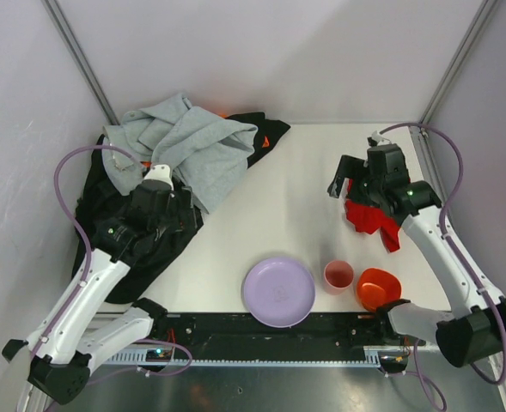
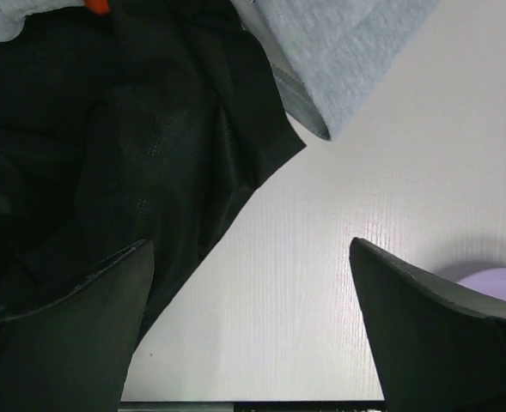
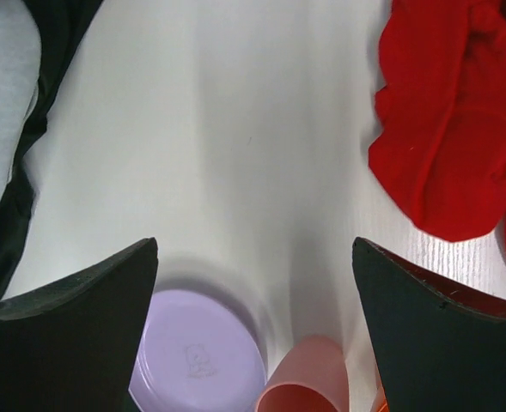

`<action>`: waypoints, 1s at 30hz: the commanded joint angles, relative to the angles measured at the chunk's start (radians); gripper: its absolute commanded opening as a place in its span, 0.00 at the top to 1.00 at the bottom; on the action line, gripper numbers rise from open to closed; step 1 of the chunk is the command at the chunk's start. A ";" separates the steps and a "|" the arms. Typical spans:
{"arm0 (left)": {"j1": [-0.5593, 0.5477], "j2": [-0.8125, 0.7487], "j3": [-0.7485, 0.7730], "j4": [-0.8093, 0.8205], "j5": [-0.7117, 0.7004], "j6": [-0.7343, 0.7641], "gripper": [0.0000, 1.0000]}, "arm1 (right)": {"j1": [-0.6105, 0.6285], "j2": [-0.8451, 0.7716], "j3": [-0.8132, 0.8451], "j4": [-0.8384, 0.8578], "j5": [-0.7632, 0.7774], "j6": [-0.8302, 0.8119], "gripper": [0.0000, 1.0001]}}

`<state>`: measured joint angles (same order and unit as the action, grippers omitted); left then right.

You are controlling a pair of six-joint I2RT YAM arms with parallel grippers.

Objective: Pick out a specific cloth from the pile

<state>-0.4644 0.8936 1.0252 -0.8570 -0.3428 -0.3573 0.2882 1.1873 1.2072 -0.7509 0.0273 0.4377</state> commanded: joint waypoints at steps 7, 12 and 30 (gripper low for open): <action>-0.008 -0.073 -0.060 0.007 -0.097 -0.033 0.00 | 0.142 -0.204 -0.091 0.013 0.133 0.087 0.01; -0.008 -0.108 -0.066 0.009 -0.106 -0.030 0.01 | 0.168 -0.309 -0.125 0.015 0.142 0.090 0.01; -0.008 -0.231 -0.090 0.010 -0.089 -0.045 0.00 | 0.174 -0.566 -0.220 0.004 0.183 0.085 0.01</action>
<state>-0.4644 0.6922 0.9413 -0.8639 -0.4164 -0.3828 0.4564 0.6270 0.9951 -0.7502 0.1799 0.5163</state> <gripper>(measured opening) 0.995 0.992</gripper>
